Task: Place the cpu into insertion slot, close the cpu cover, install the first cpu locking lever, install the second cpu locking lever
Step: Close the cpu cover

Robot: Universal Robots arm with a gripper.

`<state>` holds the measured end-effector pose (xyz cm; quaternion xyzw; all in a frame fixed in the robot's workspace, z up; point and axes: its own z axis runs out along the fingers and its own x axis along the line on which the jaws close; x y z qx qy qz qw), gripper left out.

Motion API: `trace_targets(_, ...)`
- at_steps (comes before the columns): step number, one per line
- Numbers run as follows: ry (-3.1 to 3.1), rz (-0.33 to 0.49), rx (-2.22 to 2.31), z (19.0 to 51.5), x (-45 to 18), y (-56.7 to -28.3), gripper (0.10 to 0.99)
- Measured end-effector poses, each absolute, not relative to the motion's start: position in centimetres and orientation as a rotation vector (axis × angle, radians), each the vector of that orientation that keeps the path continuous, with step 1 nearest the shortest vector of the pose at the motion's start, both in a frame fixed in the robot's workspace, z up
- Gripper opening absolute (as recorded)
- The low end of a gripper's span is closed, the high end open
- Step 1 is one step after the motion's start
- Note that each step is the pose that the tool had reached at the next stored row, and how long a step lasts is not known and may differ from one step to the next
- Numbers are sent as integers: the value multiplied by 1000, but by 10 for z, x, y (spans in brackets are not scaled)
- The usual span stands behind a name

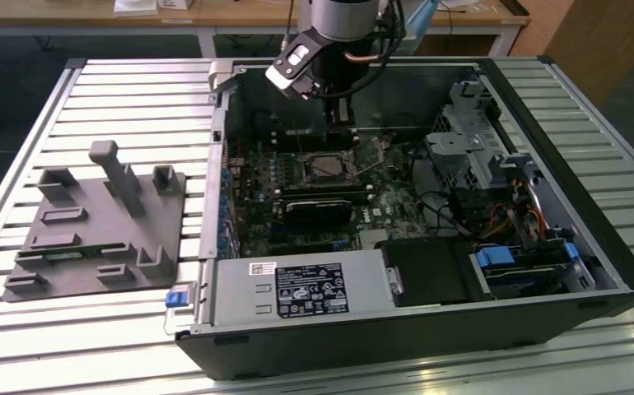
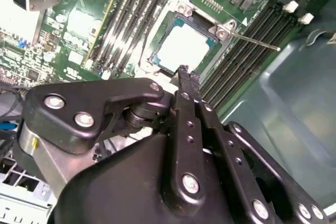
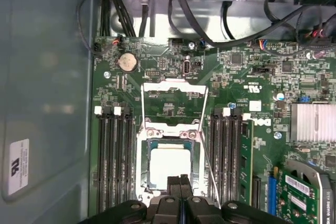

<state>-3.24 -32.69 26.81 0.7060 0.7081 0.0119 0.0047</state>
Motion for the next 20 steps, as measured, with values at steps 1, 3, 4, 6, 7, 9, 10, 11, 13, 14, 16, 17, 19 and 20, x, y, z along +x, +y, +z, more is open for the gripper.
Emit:
trace_targets(1, 2218, 37, 2211, 268, -32, -328, 106)
trace_targets(3, 2218, 37, 2211, 268, -32, -331, 106)
trace_targets(4, 2218, 37, 2211, 268, -32, -331, 106)
trace_targets(6, 2218, 37, 2212, 268, -32, -331, 106)
trace_targets(7, 2218, 37, 2211, 268, -30, -331, 106)
trace_targets(9, 2218, 37, 2211, 268, -23, -331, 106)
trace_targets(10, 2218, 37, 2211, 268, -20, -331, 106)
trace_targets(11, 2218, 37, 2211, 268, -17, -331, 106)
trace_targets(13, 2218, 37, 2211, 268, -11, -331, 106)
trace_targets(14, 2218, 37, 2211, 268, -9, -331, 106)
trace_targets(16, 2218, 37, 2211, 268, -5, -331, 106)
trace_targets(17, 2218, 37, 2211, 268, -3, -331, 106)
trace_targets(19, 2218, 37, 2211, 267, 1, -331, 106)
trace_targets(20, 2219, 37, 2210, 267, 4, -331, 106)
